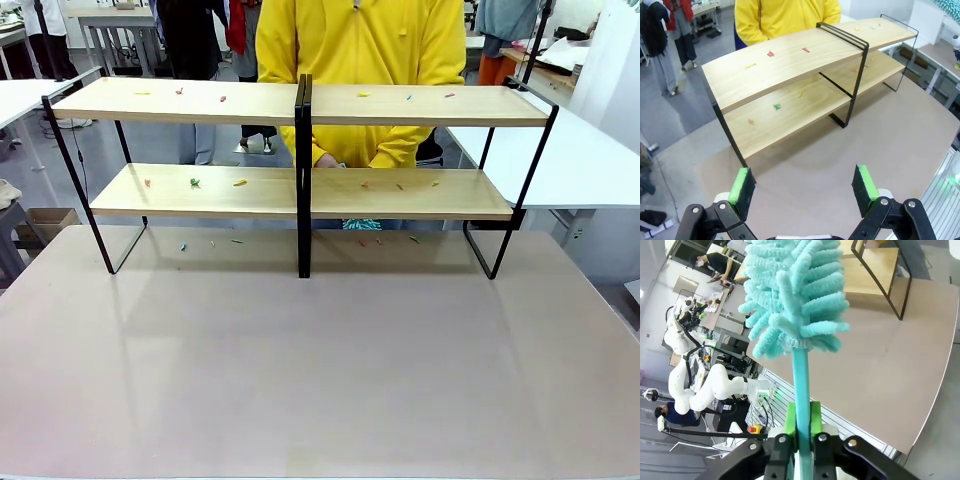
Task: Clean the shelves.
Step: Clean a randomly selected level of the Shelf with the Duster.
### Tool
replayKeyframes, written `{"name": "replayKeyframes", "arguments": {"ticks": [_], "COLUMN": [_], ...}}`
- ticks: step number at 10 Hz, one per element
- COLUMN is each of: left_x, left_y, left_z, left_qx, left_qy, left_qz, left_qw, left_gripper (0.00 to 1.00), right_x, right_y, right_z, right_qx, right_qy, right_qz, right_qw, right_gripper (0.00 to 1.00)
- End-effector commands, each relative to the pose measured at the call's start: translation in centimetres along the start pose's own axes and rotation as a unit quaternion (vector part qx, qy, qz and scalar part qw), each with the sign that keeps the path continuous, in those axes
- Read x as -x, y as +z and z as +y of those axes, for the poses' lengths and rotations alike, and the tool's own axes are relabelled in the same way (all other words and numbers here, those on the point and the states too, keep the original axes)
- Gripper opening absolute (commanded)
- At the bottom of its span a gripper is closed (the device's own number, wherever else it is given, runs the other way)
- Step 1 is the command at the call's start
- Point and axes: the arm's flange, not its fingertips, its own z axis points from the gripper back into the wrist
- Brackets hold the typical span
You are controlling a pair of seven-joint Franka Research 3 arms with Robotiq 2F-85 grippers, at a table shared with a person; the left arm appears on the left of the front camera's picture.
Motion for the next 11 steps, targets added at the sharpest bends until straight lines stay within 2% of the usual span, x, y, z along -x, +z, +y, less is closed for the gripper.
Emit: {"name": "replayKeyframes", "arguments": {"ticks": [1,2,3,5,6,7,8,9,10,11], "left_x": [0.0,0.0,0.0,0.0,0.0,0.0,0.0,0.0,0.0,0.0], "left_y": [-0.1,-0.1,-0.1,-0.1,-0.1,-0.1,-0.1,-0.1,-0.1,-0.1], "left_z": [0.1,0.1,0.1,0.1,0.1,0.1,0.1,0.1,0.1,0.1], "left_qx": [0.001,0.001,0.001,0.001,0.001,0.001,0.001,0.001,0.001,0.001], "left_qy": [0.0,0.0,0.0,0.0,0.0,0.0,0.0,0.0,0.0,0.0], "left_qz": [-0.004,-0.004,-0.004,-0.004,-0.004,-0.004,-0.004,-0.004,-0.004,-0.004], "left_qw": [1.0,1.0,1.0,1.0,1.0,1.0,1.0,1.0,1.0,1.0], "left_gripper": [1.0,1.0,1.0,1.0,1.0,1.0,1.0,1.0,1.0,1.0], "right_x": [-0.2,0.0,-0.9,-8.1,-10.7,-11.8,-11.8,-10.7,-10.9,-11.1], "right_y": [0.3,0.0,-1.8,-9.7,-14.2,-19.0,-23.3,-24.7,-22.2,-26.1], "right_z": [0.4,0.0,3.3,11.2,14.4,17.0,18.8,19.8,20.1,21.6], "right_qx": [-0.009,0.0,0.037,0.074,0.113,0.179,0.193,0.189,0.144,0.171], "right_qy": [0.005,0.0,0.037,0.093,0.084,0.08,0.099,0.156,0.111,0.138], "right_qz": [-0.005,0.0,0.054,0.138,0.157,0.169,0.192,0.218,0.169,0.197], "right_qw": [1.0,1.0,0.997,0.983,0.978,0.966,0.957,0.945,0.969,0.956], "right_gripper": [0.0,0.12,0.12,0.12,0.12,0.12,0.12,0.12,0.12,0.12]}}
